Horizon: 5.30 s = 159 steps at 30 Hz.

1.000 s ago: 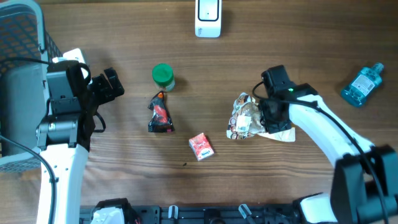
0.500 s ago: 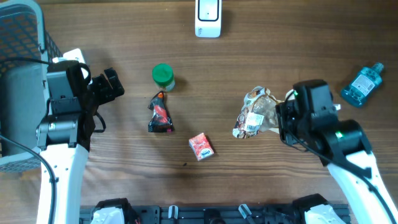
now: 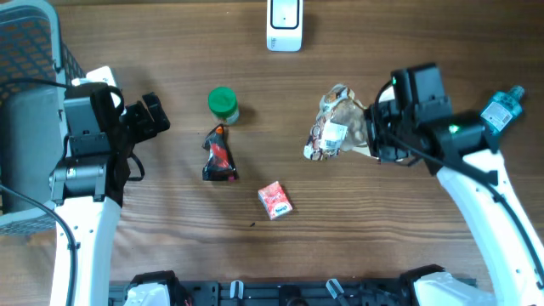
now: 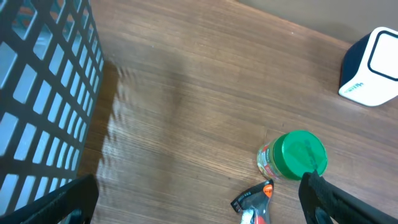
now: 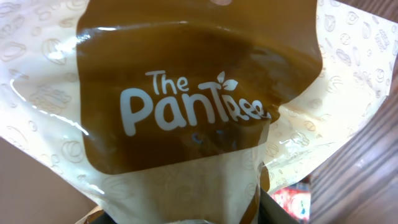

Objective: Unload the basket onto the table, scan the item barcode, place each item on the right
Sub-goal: 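Carry the nut bag up to the white scanner with the right gripper, then hold the PanTree bag over the scanner with the right gripper, then carry the nut bag right and release it near the Listerine bottle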

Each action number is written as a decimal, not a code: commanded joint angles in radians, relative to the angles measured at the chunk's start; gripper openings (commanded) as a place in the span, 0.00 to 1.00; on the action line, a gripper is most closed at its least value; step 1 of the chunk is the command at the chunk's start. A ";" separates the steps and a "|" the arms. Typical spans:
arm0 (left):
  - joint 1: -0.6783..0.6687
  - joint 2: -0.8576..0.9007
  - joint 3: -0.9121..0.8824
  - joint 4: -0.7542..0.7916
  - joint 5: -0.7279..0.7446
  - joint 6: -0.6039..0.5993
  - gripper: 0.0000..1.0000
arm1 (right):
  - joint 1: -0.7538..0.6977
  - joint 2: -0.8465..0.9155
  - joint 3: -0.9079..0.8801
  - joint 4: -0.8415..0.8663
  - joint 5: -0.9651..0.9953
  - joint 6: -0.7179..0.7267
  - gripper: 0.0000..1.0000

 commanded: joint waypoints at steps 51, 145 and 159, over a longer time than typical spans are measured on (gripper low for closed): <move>-0.004 0.003 0.006 0.003 0.009 -0.009 1.00 | 0.098 0.648 0.247 1.594 -0.449 -1.214 0.21; -0.004 0.003 0.006 0.003 0.009 -0.009 1.00 | -0.162 1.298 0.716 2.276 -0.877 -0.194 0.24; -0.004 0.003 0.006 0.003 0.009 -0.009 1.00 | -0.099 0.735 0.716 0.779 -0.390 -0.858 0.16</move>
